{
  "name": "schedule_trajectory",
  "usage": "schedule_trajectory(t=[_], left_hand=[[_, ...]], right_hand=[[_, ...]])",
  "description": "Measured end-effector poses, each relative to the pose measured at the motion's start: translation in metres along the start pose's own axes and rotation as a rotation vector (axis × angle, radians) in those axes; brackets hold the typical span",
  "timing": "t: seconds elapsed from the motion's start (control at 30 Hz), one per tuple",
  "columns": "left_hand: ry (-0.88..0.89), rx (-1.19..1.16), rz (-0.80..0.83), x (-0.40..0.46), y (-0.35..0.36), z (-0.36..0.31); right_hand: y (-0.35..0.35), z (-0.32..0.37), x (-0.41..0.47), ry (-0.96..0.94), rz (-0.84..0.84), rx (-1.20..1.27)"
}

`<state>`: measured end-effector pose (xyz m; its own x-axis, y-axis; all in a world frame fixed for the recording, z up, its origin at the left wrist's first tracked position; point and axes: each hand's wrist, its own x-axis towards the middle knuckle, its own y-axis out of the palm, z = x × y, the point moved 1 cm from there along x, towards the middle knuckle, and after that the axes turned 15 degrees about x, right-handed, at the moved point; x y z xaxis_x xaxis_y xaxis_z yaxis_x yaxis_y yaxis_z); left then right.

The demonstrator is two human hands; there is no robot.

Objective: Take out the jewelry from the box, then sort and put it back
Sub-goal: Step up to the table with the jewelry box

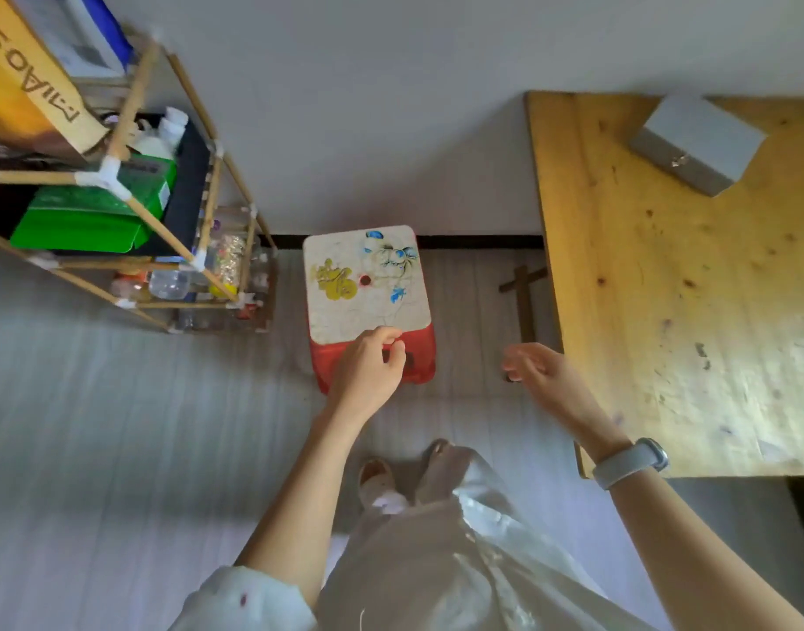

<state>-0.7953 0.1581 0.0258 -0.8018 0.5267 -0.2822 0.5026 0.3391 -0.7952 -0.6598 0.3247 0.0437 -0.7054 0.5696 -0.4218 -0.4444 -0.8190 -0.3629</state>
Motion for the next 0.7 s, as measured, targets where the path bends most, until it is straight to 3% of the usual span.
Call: schedule_trajectory(t=[0.2,0.43,0.7], left_hand=[[0.092,0.025,0.102,0.077,0.017,-0.050],[0.226,0.127,0.183,0.161,0.047,-0.159],[0.444,0.357,0.308,0.224,0.068,-0.257]], right_hand=[[-0.035,0.004,0.058,0.025,-0.115,0.068],[-0.117,-0.003,0.131,0.047,-0.213,0.140],[-0.186,-0.018,0.175,0.120,-0.335,0.344]])
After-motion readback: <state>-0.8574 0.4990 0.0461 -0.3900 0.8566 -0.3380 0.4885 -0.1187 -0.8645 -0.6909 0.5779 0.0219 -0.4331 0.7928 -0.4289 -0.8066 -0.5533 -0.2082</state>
